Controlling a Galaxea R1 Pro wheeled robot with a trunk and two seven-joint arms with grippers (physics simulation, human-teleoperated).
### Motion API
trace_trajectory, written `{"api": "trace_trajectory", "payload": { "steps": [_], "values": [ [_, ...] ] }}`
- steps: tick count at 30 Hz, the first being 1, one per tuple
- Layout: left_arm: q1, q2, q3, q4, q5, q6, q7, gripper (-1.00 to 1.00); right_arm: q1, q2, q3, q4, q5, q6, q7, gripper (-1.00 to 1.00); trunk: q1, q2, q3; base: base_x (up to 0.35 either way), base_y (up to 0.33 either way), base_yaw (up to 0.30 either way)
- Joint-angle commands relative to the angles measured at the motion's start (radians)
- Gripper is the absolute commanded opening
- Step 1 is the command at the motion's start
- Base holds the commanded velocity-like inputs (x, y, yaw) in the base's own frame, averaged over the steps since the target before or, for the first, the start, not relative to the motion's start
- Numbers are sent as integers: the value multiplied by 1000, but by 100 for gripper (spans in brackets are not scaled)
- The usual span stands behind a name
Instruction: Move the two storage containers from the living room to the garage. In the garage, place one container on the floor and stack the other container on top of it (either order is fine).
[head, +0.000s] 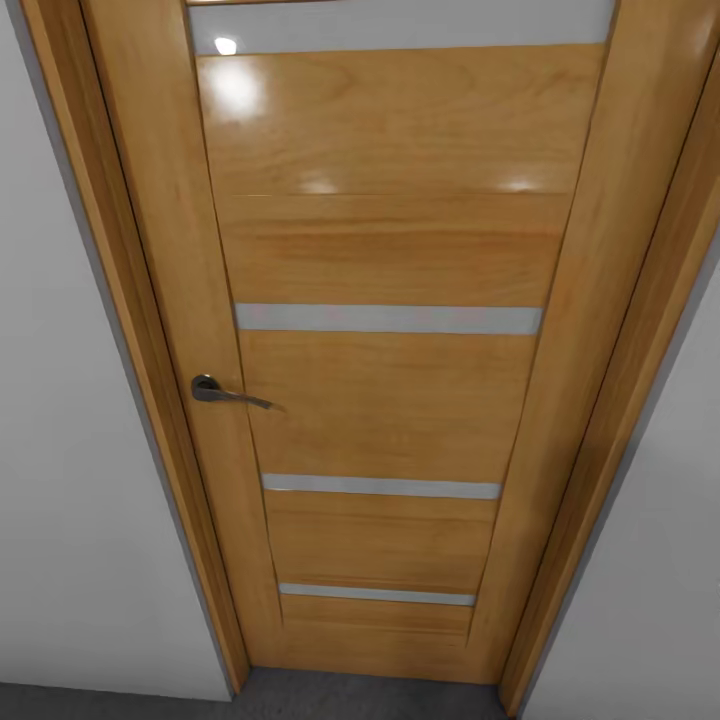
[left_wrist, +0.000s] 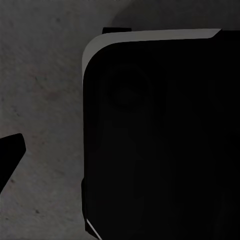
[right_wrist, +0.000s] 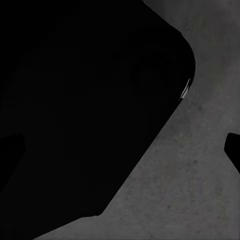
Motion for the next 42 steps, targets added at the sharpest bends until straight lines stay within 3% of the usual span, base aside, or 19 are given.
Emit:
{"api": "trace_trajectory", "payload": {
  "steps": [1, 28, 34, 38, 40, 42],
  "values": [
    [0, 0, 0, 0, 2, -3, 1, 100, 0, 0, 1, 0, -1, -3, 0, 100, 0, 0, -1, 0, 0, 0],
    [0, -1, -6, 0, -4, -3, -2, 100, 0, -1, 9, -21, 11, -23, -16, 100, 0, 0, -1, 0, 0, 0],
    [0, -1, -7, 0, -4, -2, -2, 100, -1, -21, 7, -160, 7, -21, -48, 100, 0, 0, -1, 0, 0, 0],
    [0, -1, -6, 0, -4, -2, -2, 100, -5, -71, 4, -319, 3, -1, -48, 100, 0, 0, -1, 0, 0, 0],
    [0, -2, -6, 0, -4, -2, -2, 100, -9, -109, 0, -448, 0, 41, -48, 100, 0, 0, -1, 0, 0, 0],
    [0, -2, -6, 0, -4, -2, -2, 100, -15, -126, -1, -524, 0, 79, -47, 100, 0, 0, -1, 0, 0, 0]
  ]
}}
